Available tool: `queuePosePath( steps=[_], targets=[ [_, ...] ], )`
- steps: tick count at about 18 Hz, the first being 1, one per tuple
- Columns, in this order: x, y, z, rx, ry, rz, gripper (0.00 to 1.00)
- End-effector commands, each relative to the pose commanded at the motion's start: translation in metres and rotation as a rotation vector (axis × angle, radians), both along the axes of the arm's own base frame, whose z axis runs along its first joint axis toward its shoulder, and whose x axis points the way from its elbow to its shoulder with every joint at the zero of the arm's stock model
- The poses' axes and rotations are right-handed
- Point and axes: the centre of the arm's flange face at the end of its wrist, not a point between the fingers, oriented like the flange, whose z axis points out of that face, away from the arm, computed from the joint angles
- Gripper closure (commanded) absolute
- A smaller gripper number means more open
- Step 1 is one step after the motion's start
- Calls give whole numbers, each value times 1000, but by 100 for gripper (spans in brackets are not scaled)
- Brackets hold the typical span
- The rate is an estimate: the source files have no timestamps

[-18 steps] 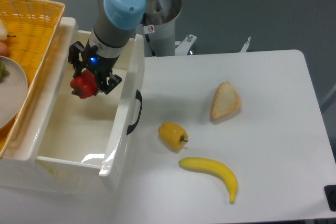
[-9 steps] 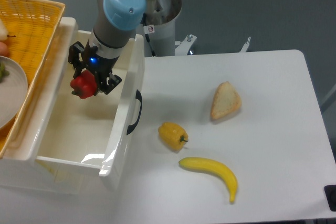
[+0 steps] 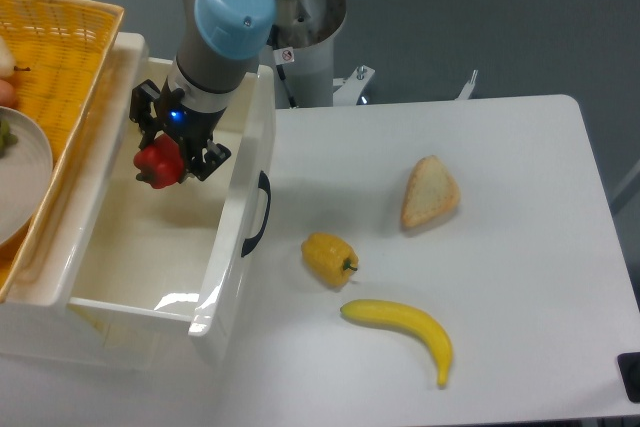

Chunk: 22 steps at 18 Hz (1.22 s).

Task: Place the red pepper in the upper white drawer
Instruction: 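Lower the red pepper into the drawer and hold it steady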

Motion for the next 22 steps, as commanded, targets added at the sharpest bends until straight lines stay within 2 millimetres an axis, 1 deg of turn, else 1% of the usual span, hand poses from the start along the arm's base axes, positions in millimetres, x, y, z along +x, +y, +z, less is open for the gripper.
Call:
queuePosePath(
  steps=[8,10,19,22],
  targets=[
    [1,1,-1,-1,-1,-3,43],
    [1,1,-1,-2,0,-3,39],
    [2,0,0,0,2,-5,36],
    [1,1,0,1,2,-5,29]
  ],
)
